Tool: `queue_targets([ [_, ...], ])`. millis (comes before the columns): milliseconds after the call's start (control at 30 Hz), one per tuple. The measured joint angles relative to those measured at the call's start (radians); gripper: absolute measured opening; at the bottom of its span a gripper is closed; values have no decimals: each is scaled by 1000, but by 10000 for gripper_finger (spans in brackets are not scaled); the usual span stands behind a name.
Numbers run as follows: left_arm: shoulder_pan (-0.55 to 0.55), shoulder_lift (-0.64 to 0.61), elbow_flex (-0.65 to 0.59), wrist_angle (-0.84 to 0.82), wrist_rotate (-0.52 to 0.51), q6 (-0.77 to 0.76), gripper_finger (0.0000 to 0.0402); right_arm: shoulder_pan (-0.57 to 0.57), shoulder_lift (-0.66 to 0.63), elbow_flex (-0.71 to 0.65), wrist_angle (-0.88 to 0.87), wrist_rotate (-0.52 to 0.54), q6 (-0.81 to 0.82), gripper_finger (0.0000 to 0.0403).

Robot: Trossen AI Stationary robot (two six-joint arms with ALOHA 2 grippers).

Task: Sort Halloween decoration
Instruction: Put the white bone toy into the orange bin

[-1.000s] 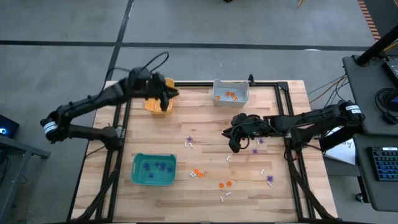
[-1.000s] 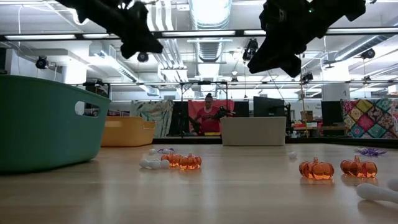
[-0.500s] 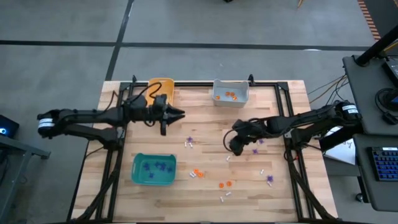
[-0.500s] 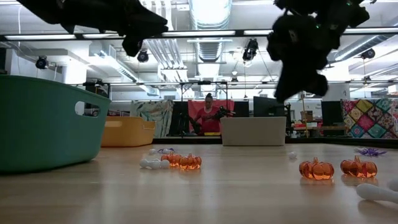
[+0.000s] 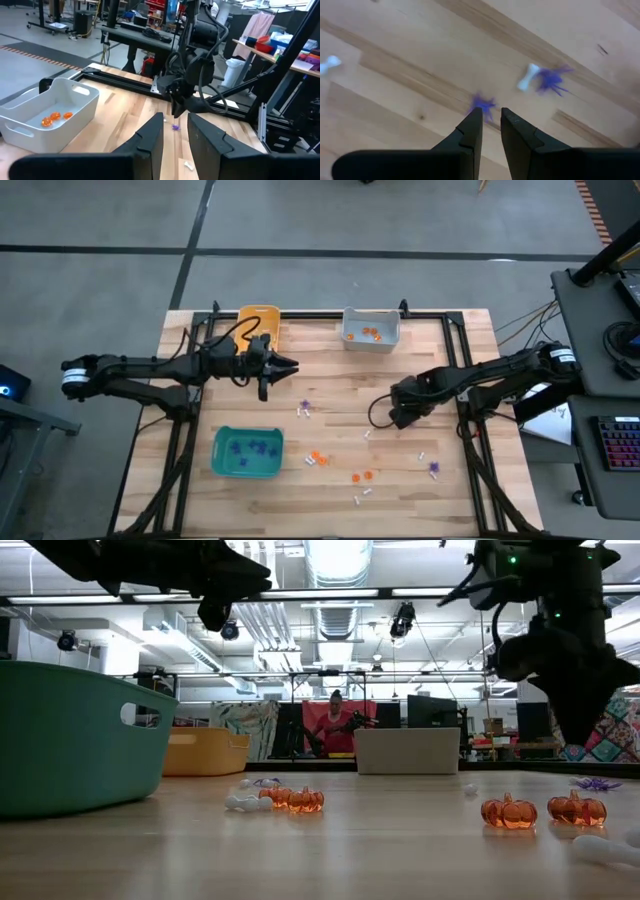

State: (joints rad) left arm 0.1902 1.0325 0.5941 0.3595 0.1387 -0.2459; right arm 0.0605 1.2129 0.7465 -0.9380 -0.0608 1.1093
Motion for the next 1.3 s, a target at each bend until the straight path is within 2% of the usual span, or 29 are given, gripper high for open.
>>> queue_targets([
  [300, 0, 2, -1, -1, 0, 15, 71, -2, 11, -3, -18, 47, 21, 58],
  [433, 0, 2, -1, -1, 0, 18, 71, -3, 57, -9, -19, 87, 21, 58],
  [800, 0, 2, -1, -1, 0, 19, 71, -16, 206, -10, -8, 116, -23, 58],
  [1300, 0, 2, -2, -1, 0, 27, 71, -22, 274, -8, 49, 133, -97, 58],
])
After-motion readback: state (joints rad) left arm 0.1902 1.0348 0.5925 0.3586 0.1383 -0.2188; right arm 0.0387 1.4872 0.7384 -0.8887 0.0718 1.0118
